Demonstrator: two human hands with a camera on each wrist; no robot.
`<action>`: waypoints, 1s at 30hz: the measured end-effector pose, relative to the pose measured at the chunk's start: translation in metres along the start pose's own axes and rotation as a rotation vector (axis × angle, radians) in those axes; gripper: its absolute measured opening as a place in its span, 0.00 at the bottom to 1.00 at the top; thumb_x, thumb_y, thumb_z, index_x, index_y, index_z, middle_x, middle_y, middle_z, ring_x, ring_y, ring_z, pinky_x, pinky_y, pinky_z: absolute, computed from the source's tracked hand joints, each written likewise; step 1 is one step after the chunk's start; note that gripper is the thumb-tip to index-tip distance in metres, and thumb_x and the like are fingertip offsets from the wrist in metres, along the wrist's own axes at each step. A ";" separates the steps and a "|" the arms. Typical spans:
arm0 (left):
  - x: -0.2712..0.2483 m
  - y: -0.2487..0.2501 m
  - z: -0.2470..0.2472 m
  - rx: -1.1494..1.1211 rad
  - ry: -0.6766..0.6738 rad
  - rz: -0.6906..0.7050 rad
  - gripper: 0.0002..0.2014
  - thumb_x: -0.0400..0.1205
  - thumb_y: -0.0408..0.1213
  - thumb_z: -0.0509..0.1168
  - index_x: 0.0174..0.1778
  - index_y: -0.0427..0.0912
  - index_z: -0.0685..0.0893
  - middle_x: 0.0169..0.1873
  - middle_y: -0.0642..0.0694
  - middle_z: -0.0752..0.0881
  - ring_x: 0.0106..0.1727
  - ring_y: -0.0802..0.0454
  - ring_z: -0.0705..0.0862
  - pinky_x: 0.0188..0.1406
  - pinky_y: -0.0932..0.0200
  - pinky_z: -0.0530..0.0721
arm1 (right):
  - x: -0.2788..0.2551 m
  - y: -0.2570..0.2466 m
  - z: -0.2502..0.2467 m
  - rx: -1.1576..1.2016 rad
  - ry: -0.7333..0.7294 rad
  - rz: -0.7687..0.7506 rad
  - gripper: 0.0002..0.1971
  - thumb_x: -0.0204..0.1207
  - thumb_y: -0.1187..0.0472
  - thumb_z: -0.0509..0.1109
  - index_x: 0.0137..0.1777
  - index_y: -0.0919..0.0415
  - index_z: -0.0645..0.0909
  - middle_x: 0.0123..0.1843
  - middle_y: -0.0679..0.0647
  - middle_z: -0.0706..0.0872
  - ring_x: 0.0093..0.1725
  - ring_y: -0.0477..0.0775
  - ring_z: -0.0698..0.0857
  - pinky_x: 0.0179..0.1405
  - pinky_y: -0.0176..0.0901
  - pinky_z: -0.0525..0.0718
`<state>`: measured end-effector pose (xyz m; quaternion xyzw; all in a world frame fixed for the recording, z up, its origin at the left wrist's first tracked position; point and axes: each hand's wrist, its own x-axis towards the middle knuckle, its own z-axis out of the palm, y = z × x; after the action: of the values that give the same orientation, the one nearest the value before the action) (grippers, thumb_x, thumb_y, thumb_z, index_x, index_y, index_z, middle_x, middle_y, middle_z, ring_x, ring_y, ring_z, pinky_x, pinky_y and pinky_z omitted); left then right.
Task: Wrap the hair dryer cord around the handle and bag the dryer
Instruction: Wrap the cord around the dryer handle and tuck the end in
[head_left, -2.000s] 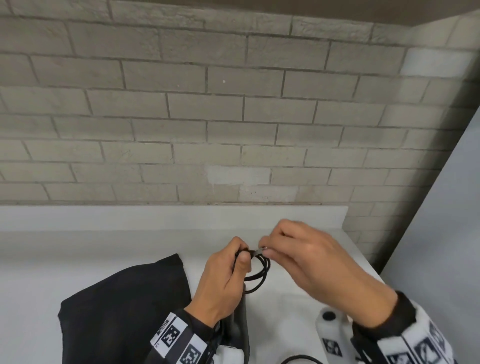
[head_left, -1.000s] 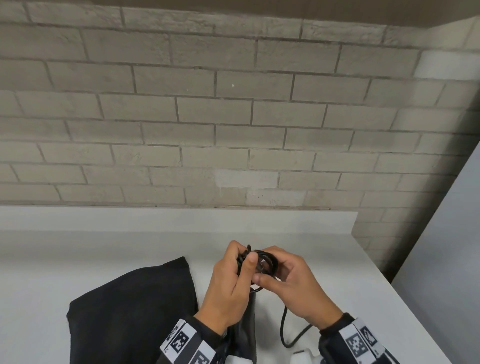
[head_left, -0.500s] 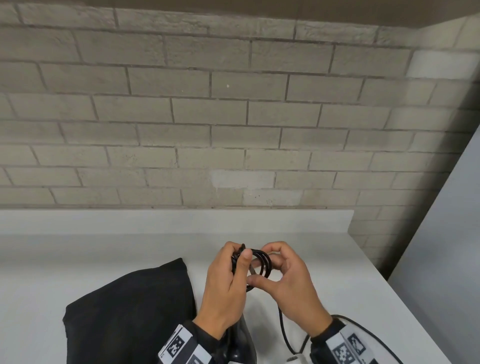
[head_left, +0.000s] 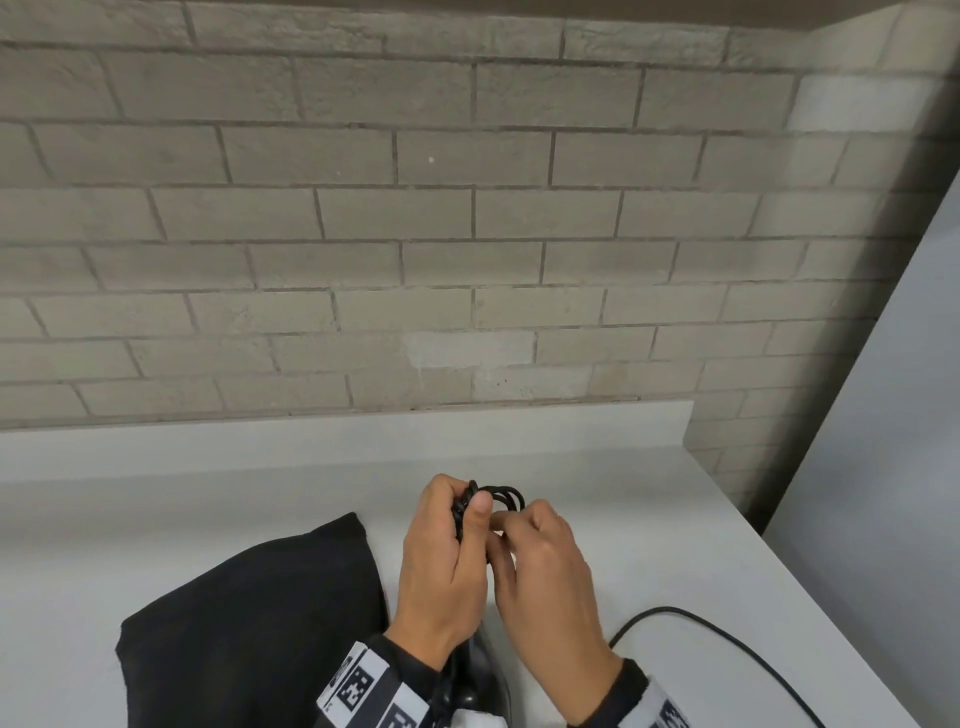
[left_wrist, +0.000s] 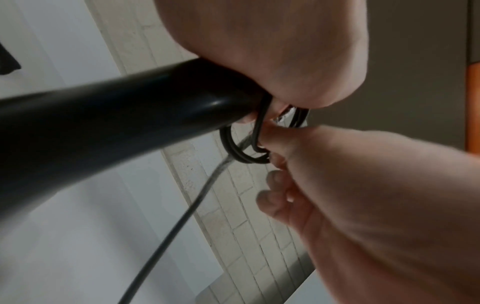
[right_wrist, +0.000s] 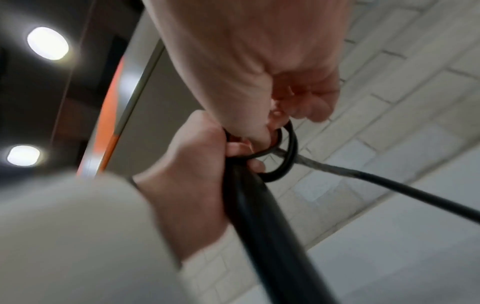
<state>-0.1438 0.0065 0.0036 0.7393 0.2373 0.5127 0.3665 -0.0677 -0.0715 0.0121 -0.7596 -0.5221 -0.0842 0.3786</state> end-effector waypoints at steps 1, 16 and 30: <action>0.000 0.000 0.001 0.030 0.000 0.009 0.15 0.84 0.60 0.52 0.42 0.55 0.74 0.33 0.54 0.79 0.34 0.57 0.79 0.33 0.69 0.75 | 0.001 0.000 0.000 0.116 -0.047 0.046 0.09 0.82 0.55 0.64 0.53 0.53 0.85 0.44 0.45 0.78 0.44 0.46 0.80 0.38 0.36 0.82; 0.004 0.004 0.006 0.049 -0.034 0.031 0.20 0.85 0.65 0.47 0.41 0.54 0.71 0.31 0.61 0.77 0.30 0.56 0.76 0.30 0.66 0.73 | 0.006 0.005 -0.047 0.628 -0.348 0.231 0.09 0.83 0.53 0.66 0.46 0.55 0.85 0.45 0.56 0.88 0.48 0.55 0.86 0.54 0.52 0.83; 0.004 0.008 0.009 0.061 -0.072 0.067 0.17 0.87 0.58 0.47 0.45 0.54 0.75 0.36 0.55 0.81 0.36 0.54 0.81 0.34 0.67 0.75 | 0.024 0.010 -0.088 0.990 -0.536 0.396 0.10 0.79 0.57 0.70 0.41 0.63 0.87 0.40 0.59 0.90 0.35 0.48 0.81 0.41 0.40 0.80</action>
<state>-0.1345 0.0025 0.0104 0.7757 0.2148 0.4901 0.3348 -0.0247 -0.1138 0.0812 -0.5706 -0.4252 0.4358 0.5512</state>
